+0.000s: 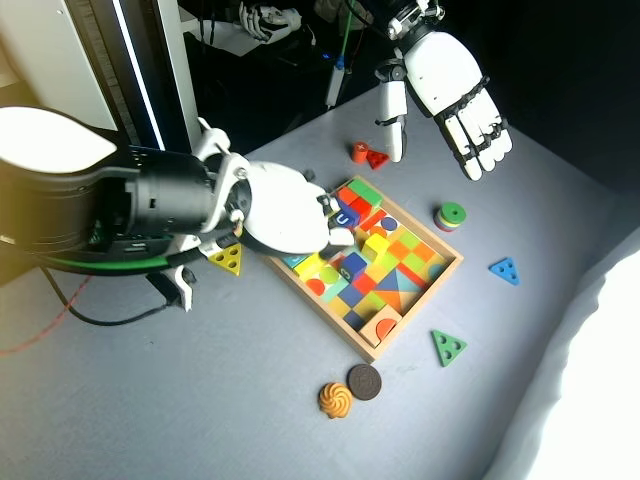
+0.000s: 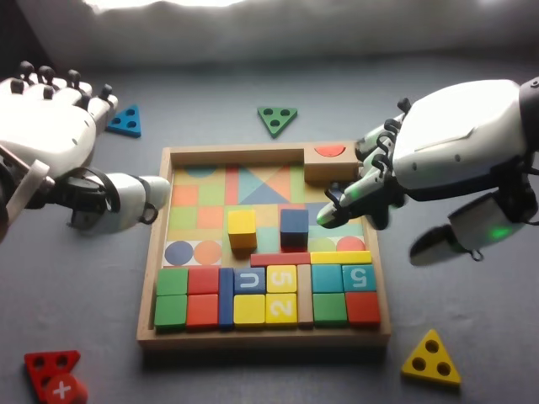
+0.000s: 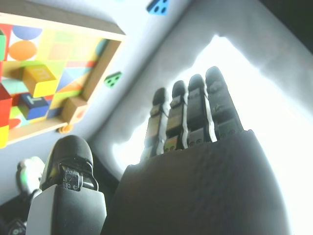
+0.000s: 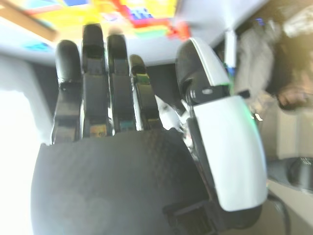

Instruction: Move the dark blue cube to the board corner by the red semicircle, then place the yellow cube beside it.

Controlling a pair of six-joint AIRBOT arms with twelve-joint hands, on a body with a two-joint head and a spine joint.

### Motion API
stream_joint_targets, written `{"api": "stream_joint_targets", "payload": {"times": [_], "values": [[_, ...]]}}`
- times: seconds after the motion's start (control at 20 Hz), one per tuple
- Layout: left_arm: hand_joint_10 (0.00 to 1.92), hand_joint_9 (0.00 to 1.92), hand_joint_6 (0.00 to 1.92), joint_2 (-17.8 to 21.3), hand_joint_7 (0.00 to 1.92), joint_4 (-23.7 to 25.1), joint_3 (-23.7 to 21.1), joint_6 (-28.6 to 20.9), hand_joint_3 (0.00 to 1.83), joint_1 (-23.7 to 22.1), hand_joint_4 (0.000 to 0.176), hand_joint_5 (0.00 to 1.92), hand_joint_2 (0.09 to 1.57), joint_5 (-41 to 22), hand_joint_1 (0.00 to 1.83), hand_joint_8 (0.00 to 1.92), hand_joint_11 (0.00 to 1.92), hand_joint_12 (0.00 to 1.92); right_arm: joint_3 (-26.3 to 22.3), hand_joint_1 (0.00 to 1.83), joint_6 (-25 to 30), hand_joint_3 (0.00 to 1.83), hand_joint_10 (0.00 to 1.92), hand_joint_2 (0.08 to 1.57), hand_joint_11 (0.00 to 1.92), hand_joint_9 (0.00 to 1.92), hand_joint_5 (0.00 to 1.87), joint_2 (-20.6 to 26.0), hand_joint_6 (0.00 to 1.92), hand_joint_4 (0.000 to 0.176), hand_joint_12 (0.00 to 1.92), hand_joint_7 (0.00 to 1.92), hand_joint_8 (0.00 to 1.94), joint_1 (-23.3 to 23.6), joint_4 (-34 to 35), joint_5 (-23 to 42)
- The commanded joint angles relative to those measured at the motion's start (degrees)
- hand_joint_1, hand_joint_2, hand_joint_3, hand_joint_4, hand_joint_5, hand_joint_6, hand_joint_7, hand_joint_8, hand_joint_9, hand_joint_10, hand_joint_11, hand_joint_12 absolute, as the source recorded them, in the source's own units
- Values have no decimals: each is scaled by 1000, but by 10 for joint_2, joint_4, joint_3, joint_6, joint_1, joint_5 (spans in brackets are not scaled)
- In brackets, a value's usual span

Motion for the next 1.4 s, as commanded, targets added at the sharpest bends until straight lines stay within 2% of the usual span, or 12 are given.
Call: {"api": "stream_joint_targets", "payload": {"times": [0.0,0.1,0.25,0.35,0.4,0.45,0.65,0.95,1.1,1.2,1.3,1.35], "values": [[0,0,1,5,13,46,-2,0,3,-9,0,52,1246,-33,0,0,0,0,-2,771,12,0,1917,1195,468,500,269,0,13,0,1920,477,1920,7,14,5],[0,0,7,4,27,44,-2,0,3,-13,0,66,1247,-36,0,6,0,0,3,980,20,0,1921,1101,746,817,386,-8,17,0,1921,807,1940,4,6,2],[2,4,8,3,35,39,-3,0,4,-15,0,77,1251,-37,0,7,2,1,33,1171,48,0,1921,1137,1043,1085,540,-29,28,0,1921,900,1941,2,-20,-1],[0,0,0,3,9,37,-3,0,1,-15,0,52,1245,-37,0,0,0,0,54,1337,54,3,1921,1170,1233,1198,547,-44,10,0,1921,960,1941,1,-38,-3],[0,0,4,3,13,37,-3,0,2,-15,0,53,1248,-37,0,3,0,0,62,1721,54,5,1921,1197,1427,1340,426,-50,4,0,1921,1033,1941,0,-46,-6],[0,0,6,3,18,37,-3,0,4,-15,0,58,1251,-37,0,5,0,0,68,1798,53,1,1921,1192,1466,1360,387,-54,3,0,1921,1076,1941,0,-50,-12],[0,0,2,3,13,37,-4,0,0,-17,0,53,1242,-37,0,2,0,0,90,1806,53,0,1921,1171,1437,1375,183,-74,1,0,1921,1055,1941,4,-50,-20],[4,9,7,3,39,37,-4,0,3,-19,0,71,1253,-38,0,10,0,0,119,1781,49,0,1921,1167,1358,1255,194,-106,9,0,1921,917,1899,13,-62,-30],[9,24,7,3,48,36,-3,0,0,-19,0,75,1245,-38,0,11,3,1,127,1784,42,0,1921,1148,1344,1250,255,-117,19,0,1921,984,1821,15,-62,-39],[0,0,0,3,24,36,-3,0,0,-20,0,56,1240,-38,0,0,0,0,130,1737,40,6,1921,1189,1254,1167,125,-121,5,0,1921,949,1924,14,-62,-41],[4,10,2,3,32,35,-3,0,0,-21,0,61,1241,-38,0,3,0,0,134,1746,40,5,1921,1189,1278,1185,162,-126,19,0,1921,971,1940,10,-62,-47],[3,10,2,3,32,35,-2,0,0,-21,0,60,1239,-38,0,3,0,0,134,1729,40,0,1921,1179,1369,1242,185,-127,23,0,1921,994,1941,10,-63,-48]]}}
